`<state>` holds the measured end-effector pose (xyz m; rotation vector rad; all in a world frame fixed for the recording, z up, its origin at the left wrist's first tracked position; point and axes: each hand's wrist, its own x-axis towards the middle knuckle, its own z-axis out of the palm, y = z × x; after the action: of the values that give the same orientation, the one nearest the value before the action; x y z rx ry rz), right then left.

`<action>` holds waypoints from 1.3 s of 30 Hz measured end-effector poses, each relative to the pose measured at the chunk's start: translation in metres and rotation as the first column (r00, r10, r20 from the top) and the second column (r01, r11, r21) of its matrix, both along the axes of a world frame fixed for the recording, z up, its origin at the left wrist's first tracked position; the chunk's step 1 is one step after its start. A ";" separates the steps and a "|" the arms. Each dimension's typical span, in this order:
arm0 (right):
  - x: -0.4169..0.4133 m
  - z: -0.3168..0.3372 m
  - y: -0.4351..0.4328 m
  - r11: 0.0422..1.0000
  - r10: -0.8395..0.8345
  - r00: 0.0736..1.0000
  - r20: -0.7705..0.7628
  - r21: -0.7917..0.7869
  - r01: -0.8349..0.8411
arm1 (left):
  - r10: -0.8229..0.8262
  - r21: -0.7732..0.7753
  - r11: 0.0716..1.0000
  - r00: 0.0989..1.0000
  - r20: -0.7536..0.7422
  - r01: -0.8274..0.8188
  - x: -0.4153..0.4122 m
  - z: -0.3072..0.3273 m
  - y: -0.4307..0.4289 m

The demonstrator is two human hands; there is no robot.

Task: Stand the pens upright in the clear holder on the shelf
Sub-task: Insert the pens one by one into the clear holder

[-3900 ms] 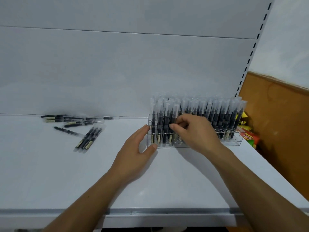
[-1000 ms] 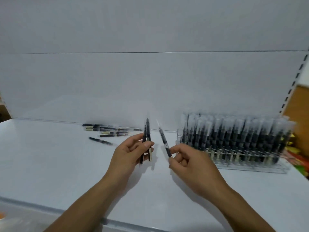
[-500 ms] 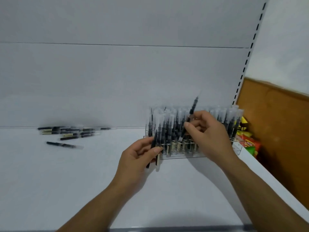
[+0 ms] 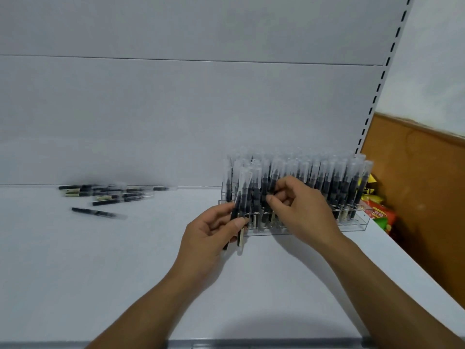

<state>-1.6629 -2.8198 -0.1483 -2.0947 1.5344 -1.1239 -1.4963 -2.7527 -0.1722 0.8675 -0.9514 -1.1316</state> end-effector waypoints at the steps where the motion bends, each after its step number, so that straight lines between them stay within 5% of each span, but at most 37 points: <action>1: 0.001 -0.001 0.000 1.000 0.003 1.000 0.001 0.003 -0.003 | 0.003 0.000 1.000 1.000 -0.002 -0.003 0.000 0.000 0.000; 14: -0.002 -0.001 0.002 1.000 0.002 0.982 -0.191 0.025 0.002 | 0.015 -0.002 1.000 1.000 0.021 -0.015 -0.002 0.000 0.001; 23: 0.008 -0.013 0.041 0.973 0.218 0.946 0.242 0.024 -0.230 | -0.012 0.009 1.000 0.991 0.131 0.011 -0.003 -0.001 0.003; 29: 0.010 -0.011 0.042 0.981 0.188 0.952 0.240 0.002 -0.194 | -0.048 0.000 0.999 0.969 0.244 0.050 -0.005 -0.001 0.007; 33: -0.013 0.012 0.028 0.997 0.073 0.890 0.449 -0.064 -0.050 | 0.028 0.005 1.000 0.982 0.189 -0.029 -0.004 -0.001 0.005; 39: -0.027 0.022 0.003 0.988 -0.021 0.965 0.260 -0.142 0.060 | 0.059 0.030 0.997 0.976 0.210 -0.067 -0.001 -0.005 0.000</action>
<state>-1.6901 -2.8164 -0.1259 -1.9210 1.4139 -1.5022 -1.4978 -2.7525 -0.1776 1.0553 -1.0704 -1.0199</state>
